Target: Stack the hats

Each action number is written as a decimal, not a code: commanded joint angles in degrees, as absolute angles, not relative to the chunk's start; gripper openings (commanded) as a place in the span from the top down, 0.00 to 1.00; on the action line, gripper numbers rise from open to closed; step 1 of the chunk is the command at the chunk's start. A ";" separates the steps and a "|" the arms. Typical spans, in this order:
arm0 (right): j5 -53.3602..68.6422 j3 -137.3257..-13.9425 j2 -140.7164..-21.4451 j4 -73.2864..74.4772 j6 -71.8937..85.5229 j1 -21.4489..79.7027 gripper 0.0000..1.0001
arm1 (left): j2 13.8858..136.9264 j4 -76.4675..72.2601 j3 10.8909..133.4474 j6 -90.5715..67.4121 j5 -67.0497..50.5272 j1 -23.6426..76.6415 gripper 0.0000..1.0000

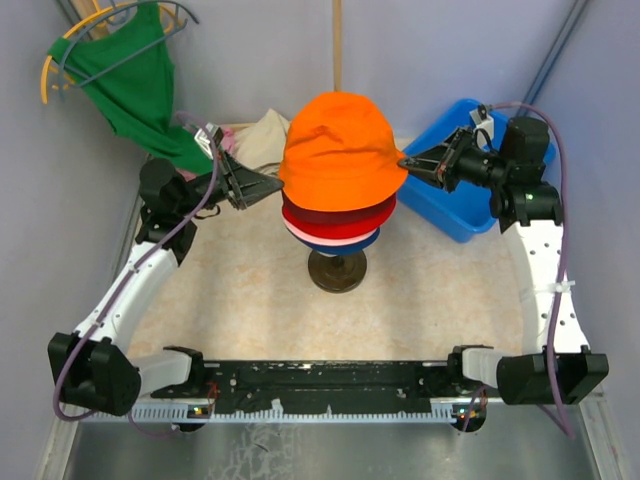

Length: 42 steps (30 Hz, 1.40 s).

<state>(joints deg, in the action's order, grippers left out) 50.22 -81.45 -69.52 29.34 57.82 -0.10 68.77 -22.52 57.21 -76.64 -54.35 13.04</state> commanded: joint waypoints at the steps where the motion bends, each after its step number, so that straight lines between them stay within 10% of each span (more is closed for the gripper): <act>1: 48.22 -80.46 -68.96 30.58 55.10 -0.49 1.00 | 69.86 -16.92 58.20 -72.17 -57.64 13.16 0.98; 33: 42.53 -79.71 -66.44 31.78 54.28 6.76 1.00 | 76.13 -12.10 69.31 -66.04 -57.76 13.10 0.91; 42: 41.52 -84.80 -66.11 28.80 56.26 6.48 0.73 | 72.12 -13.39 70.01 -64.33 -52.94 11.59 0.74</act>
